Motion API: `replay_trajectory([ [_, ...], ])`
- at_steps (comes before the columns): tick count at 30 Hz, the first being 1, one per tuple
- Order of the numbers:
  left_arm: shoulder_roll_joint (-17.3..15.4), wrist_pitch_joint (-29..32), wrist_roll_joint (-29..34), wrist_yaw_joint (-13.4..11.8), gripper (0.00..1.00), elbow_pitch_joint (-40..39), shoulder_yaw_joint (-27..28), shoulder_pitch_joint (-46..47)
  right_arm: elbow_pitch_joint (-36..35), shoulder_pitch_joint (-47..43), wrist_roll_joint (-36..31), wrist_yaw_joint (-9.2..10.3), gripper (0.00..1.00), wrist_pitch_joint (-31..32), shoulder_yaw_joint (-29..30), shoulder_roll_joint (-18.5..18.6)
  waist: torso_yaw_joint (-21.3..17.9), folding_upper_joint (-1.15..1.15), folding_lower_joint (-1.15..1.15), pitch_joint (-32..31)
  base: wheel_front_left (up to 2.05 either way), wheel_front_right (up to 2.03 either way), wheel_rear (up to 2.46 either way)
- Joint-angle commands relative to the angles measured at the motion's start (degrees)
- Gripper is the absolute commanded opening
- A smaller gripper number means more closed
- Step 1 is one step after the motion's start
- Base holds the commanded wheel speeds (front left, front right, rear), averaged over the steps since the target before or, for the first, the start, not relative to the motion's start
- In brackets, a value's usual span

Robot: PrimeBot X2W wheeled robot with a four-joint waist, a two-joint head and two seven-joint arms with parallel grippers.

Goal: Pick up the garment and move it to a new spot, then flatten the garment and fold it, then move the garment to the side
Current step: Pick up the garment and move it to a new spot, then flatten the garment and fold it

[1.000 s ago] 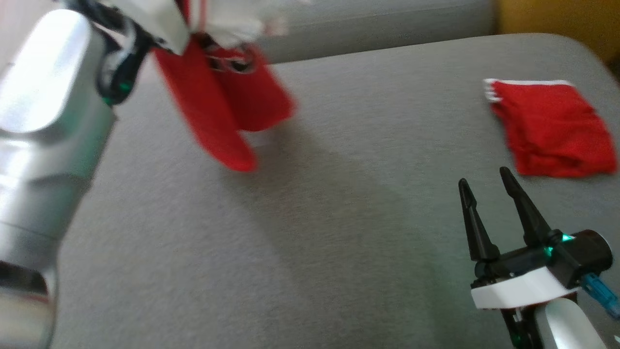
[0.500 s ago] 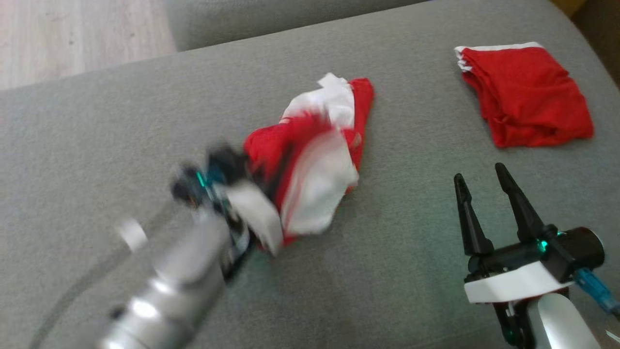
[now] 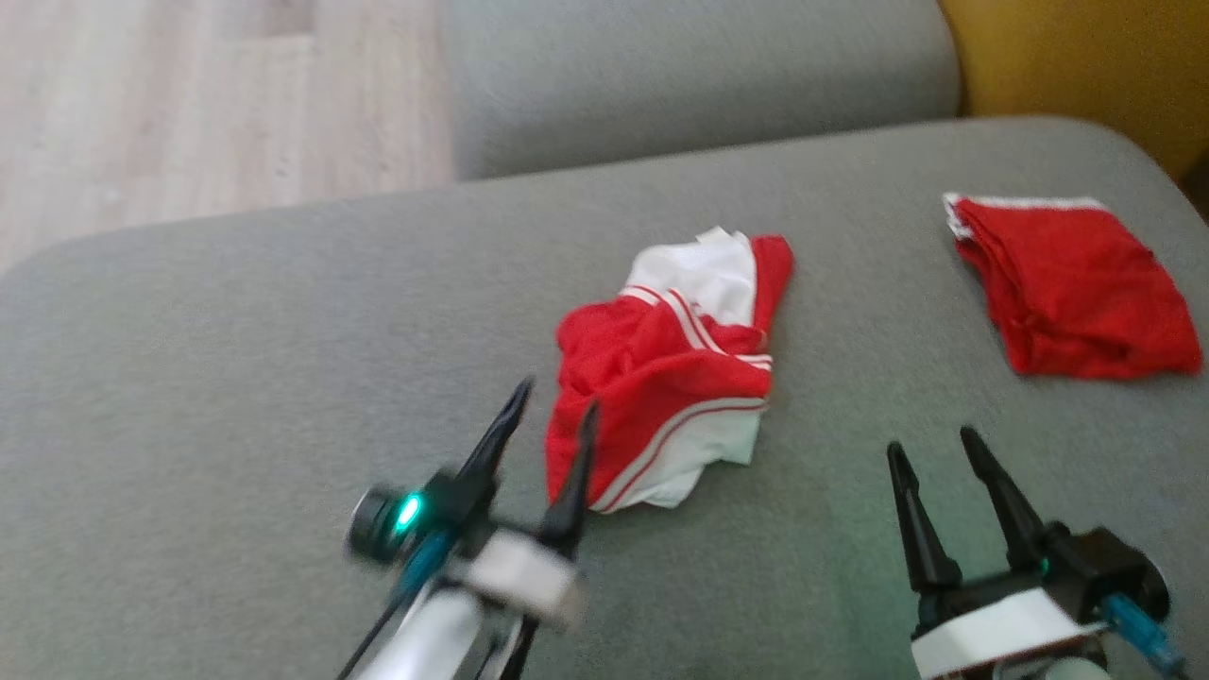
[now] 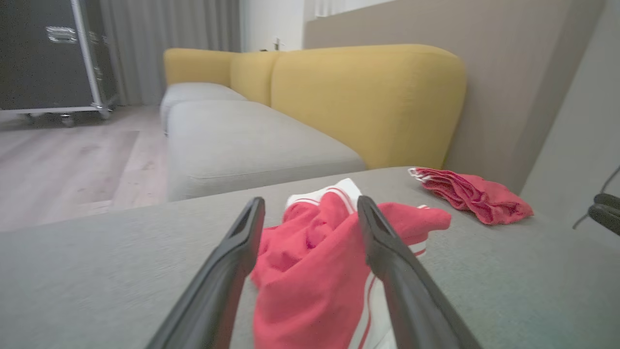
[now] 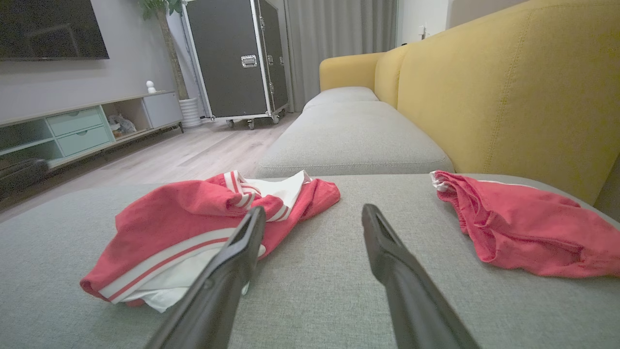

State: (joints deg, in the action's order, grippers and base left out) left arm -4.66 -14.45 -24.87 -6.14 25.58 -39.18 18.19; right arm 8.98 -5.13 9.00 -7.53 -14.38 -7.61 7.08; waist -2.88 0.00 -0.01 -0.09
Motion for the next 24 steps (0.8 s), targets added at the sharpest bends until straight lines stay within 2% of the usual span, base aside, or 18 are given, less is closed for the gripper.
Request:
replay_trajectory([
  [1,-1.8,-0.5,1.3,-0.7,1.0,-3.9,4.3,-2.1,-1.2,0.9,-0.2,0.04,1.0,-0.6,-0.8,0.1,2.7,0.0,0.01,-2.8,0.0,0.0,0.0],
  [9,-4.1,-0.5,9.6,-4.3,1.0,-19.7,17.0,-21.0,-2.3,-4.4,-1.8,0.04,1.0,-0.6,1.6,-0.9,6.0,0.0,0.01,-6.7,0.0,0.0,0.0],
  [14,-4.9,-0.5,15.5,-3.8,1.0,-26.1,20.2,-27.8,-3.8,-6.8,-3.1,0.04,1.0,-0.6,2.1,-1.5,7.2,0.0,0.01,-7.8,0.0,0.0,0.0],
  [24,-2.5,-0.5,17.1,-1.4,1.0,-26.7,26.4,-31.3,-4.5,-8.4,-3.5,0.04,1.0,-0.6,2.4,-2.4,7.2,0.0,0.01,-9.4,0.0,0.0,0.0],
])
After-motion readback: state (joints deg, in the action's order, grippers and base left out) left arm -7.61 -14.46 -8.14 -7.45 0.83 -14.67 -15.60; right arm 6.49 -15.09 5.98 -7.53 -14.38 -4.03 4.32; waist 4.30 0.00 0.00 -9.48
